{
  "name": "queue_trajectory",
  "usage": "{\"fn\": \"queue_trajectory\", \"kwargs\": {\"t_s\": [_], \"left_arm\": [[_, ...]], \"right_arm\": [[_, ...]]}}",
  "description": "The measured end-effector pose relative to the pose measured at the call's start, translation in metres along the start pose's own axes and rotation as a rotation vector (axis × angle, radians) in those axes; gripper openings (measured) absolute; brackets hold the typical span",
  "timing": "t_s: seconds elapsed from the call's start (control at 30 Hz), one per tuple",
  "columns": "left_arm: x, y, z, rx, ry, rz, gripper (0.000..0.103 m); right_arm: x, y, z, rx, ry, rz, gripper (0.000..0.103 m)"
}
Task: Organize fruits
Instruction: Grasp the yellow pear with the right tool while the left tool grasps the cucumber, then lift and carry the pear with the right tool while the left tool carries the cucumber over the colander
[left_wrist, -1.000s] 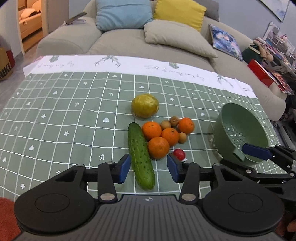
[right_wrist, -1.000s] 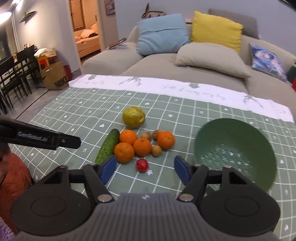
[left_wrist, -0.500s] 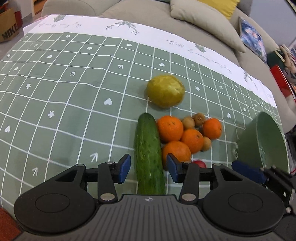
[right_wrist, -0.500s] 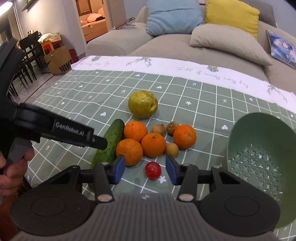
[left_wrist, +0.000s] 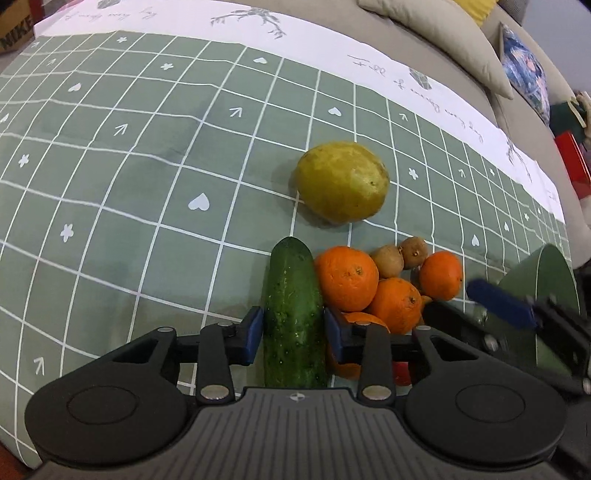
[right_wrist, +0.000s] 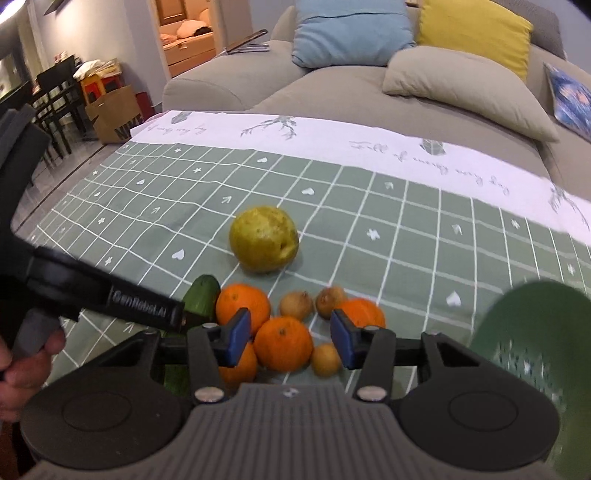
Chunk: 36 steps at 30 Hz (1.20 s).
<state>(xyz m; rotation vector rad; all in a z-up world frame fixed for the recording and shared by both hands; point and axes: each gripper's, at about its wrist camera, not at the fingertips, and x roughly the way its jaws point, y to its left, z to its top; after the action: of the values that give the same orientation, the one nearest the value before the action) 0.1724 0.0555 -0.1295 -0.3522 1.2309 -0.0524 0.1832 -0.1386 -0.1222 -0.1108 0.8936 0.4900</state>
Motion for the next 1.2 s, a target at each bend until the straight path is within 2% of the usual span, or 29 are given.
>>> {"fn": "queue_trajectory", "kwargs": {"t_s": [0.13, 0.3, 0.43, 0.57, 0.87, 1.03, 1.2], "left_arm": [[-0.006, 0.012, 0.000, -0.046, -0.020, -0.019, 0.040], [-0.016, 0.034, 0.011, -0.104, -0.072, 0.009, 0.040], [-0.012, 0.045, 0.016, -0.151, -0.056, -0.005, 0.040], [-0.008, 0.043, 0.016, -0.150, -0.023, 0.007, 0.041], [0.000, 0.035, 0.010, -0.140, 0.001, 0.014, 0.043], [0.000, 0.031, 0.007, -0.095, -0.009, 0.030, 0.043], [-0.002, 0.034, 0.004, -0.114, -0.022, 0.013, 0.042]], "right_arm": [[0.016, 0.001, 0.012, -0.050, -0.016, 0.001, 0.046], [0.038, 0.010, 0.031, -0.096, -0.023, 0.023, 0.057], [0.059, 0.019, 0.044, -0.132, -0.021, 0.028, 0.057], [0.071, 0.023, 0.052, -0.155, -0.021, 0.026, 0.064], [0.100, 0.019, 0.063, -0.140, 0.050, 0.085, 0.064], [0.110, 0.022, 0.064, -0.116, 0.086, 0.073, 0.062], [0.109, 0.027, 0.064, -0.125, 0.096, 0.044, 0.061]]}}
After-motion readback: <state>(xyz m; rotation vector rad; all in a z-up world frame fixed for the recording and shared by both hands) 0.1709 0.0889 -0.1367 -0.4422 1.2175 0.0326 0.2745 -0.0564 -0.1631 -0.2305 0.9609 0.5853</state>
